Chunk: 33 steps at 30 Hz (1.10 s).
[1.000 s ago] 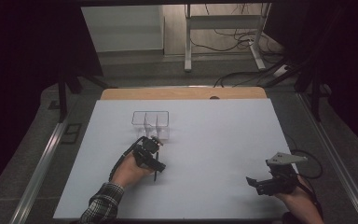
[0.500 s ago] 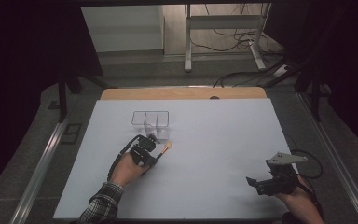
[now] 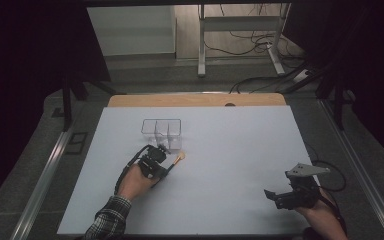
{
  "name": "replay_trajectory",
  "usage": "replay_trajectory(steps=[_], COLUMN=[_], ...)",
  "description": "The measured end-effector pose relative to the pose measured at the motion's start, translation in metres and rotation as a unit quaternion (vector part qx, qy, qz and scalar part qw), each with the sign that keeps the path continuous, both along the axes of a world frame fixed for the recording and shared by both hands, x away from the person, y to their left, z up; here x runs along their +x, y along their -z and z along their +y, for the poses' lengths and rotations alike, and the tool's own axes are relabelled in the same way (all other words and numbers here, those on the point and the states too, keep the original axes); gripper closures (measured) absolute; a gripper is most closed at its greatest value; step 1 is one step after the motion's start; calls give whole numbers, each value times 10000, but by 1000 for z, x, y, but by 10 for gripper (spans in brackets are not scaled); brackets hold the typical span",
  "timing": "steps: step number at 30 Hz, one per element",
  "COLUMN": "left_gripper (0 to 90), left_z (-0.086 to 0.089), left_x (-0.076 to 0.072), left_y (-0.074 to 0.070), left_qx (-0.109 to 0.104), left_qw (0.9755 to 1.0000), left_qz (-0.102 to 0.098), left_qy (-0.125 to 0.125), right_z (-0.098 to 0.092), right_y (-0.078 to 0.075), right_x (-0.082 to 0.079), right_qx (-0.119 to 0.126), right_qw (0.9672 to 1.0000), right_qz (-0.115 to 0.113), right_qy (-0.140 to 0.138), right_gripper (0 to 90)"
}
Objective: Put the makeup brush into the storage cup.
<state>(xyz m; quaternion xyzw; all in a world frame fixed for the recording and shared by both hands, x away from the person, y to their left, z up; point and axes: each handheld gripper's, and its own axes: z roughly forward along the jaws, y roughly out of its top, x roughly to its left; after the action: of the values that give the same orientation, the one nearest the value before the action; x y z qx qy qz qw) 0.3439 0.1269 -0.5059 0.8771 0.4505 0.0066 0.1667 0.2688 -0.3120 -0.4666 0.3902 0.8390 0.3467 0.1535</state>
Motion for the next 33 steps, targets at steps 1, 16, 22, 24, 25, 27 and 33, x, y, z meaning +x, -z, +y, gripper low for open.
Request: replay_trajectory(steps=[1,16,22,24,25,27,33], left_gripper=[839,838,838,837,838,838,838], left_z=[1,25,28,29,29,29,31], left_x=[0,-8,-13,-15,-16,-17,-21], left_y=[-1,-20,-27,-29,-30,-31,-33], left_qx=[-50,-962,-1183,-1200,-1208,-1212,-1244], left_qw=[10000,9942,9905,9898,9895,9892,9879], left_qz=[2,-470,-695,-767,-791,-812,-925], left_qy=[-8,26,76,88,97,101,87], right_z=[0,0,1,1,1,1,1], right_y=[0,0,0,0,0,0,0], right_x=[0,0,0,0,0,0,0], right_qx=[0,-6,-12,-14,-15,-15,-14], right_qw=[10000,10000,10000,10000,10000,10000,10000], right_qz=[-1,6,-1,-2,-2,-2,-5], right_qy=[-2,-4,-14,-15,-16,-18,-17], right_gripper=[0,0,0,0,0,0,0])
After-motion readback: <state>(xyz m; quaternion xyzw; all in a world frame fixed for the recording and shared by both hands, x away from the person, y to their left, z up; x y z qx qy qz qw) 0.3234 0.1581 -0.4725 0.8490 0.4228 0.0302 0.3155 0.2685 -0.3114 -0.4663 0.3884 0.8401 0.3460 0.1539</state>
